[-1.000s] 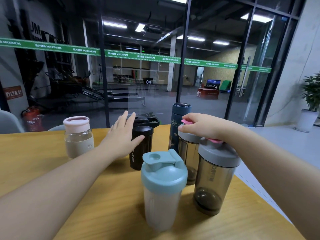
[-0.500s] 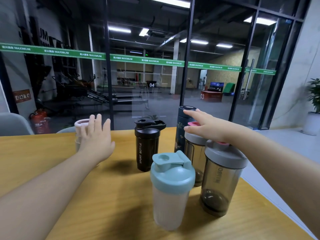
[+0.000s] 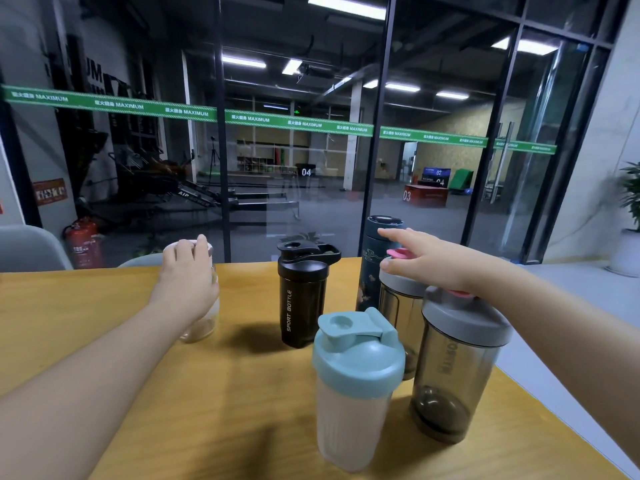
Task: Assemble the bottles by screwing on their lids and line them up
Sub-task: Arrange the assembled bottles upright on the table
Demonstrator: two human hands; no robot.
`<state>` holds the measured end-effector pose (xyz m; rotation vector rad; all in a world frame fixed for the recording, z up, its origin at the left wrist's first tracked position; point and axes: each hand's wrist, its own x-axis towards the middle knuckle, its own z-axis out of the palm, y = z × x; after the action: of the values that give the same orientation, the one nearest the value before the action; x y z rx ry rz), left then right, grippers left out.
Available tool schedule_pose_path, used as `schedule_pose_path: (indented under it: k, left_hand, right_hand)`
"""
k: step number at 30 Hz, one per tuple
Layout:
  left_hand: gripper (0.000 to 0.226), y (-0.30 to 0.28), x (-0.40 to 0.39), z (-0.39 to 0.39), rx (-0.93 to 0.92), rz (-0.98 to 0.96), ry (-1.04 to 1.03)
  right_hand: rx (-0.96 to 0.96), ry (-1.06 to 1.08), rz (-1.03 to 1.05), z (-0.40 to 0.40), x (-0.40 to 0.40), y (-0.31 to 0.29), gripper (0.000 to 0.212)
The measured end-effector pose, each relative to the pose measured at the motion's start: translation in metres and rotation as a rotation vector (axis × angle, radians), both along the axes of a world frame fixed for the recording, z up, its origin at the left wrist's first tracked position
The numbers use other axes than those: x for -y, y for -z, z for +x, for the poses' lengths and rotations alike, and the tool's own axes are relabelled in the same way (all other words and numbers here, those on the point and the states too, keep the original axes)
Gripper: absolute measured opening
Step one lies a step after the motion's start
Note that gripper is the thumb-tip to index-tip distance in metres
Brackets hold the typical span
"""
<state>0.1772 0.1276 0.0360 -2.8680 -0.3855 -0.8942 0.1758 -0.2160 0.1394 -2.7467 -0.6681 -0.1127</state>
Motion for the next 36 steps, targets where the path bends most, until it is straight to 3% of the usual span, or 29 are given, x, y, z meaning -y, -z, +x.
schedule_pose_path:
  k: [6,12,21,30,33,36]
  left_hand:
    - [0.079,-0.013,0.002,-0.009,0.028,-0.336,0.088]
    - [0.057,-0.014,0.001,-0.012,0.096,-0.442,0.171]
    - [0.055,-0.016,0.012,-0.009,0.082,-0.554,0.176]
    - [0.011,-0.012,0.008,-0.005,0.170,-0.702,0.368]
    - [0.015,-0.012,0.009,-0.008,0.147,-0.873,0.442]
    - [0.036,-0.015,0.010,-0.015,0.103,-0.871,0.460]
  right_hand:
    - [0.005,0.012,-0.001,0.004,0.000,0.002,0.062]
    - [0.008,0.025,-0.001,0.006,0.001,0.001,0.061]
    - [0.024,0.030,-0.020,0.009,0.001,0.003,0.062]
    - [0.008,0.037,0.011,0.007,0.003,0.002,0.062]
    - [0.003,0.041,0.012,0.005,0.002,0.002,0.062]
    - [0.009,0.036,0.001,0.005,0.002,0.002,0.062]
